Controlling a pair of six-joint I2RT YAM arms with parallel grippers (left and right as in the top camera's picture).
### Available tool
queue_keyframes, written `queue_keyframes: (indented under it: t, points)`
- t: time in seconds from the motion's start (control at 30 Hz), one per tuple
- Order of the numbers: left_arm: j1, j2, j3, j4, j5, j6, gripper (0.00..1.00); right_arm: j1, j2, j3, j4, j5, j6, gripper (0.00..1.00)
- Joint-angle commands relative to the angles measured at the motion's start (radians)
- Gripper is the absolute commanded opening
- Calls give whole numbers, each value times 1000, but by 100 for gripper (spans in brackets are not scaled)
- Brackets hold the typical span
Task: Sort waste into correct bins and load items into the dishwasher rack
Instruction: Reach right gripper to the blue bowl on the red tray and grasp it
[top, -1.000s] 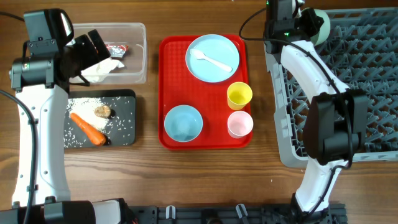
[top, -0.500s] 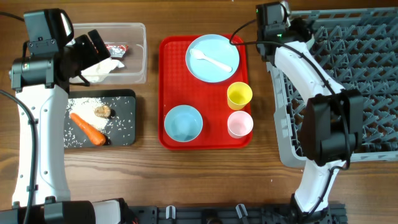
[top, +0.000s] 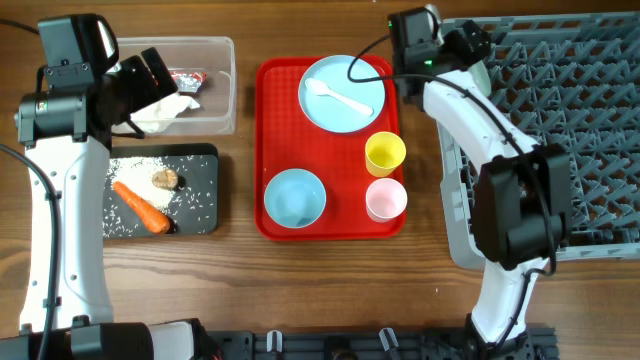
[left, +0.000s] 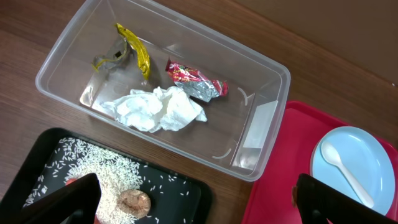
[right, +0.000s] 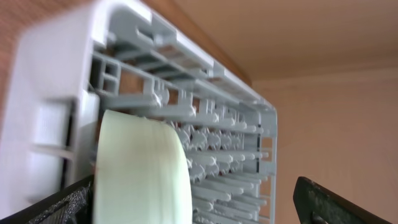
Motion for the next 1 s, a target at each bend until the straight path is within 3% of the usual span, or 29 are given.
queue_keyframes:
  t: [0.0, 0.13, 0.23, 0.27, 0.43, 0.53, 0.6, 0.63, 0.77, 0.97]
  points:
    - [4, 4, 1, 2, 2, -16, 100, 52, -11, 32, 55, -1, 8, 100]
    - [4, 4, 1, 2, 2, -16, 100, 118, -63, 32, 98, -1, 20, 100]
    - [4, 4, 1, 2, 2, -16, 100, 167, -98, 32, 29, -17, 164, 100]
    - [4, 4, 1, 2, 2, -16, 100, 201, -121, 32, -94, -132, 272, 100]
    - [4, 4, 1, 2, 2, -16, 100, 293, -197, 32, -400, -639, 385, 100]
    - [4, 4, 1, 2, 2, -16, 100, 312, -269, 32, -430, -855, 385, 100]
    - [4, 4, 1, 2, 2, -16, 100, 312, -321, 31, -428, -1196, 385, 100]
    - [4, 4, 1, 2, 2, -16, 100, 312, -328, 29, -441, -1333, 385, 93]
    - [4, 4, 1, 2, 2, -16, 100, 312, -297, -37, -501, -1332, 470, 82]
    - [4, 4, 1, 2, 2, -16, 100, 312, -218, -201, -452, -1323, 592, 71]
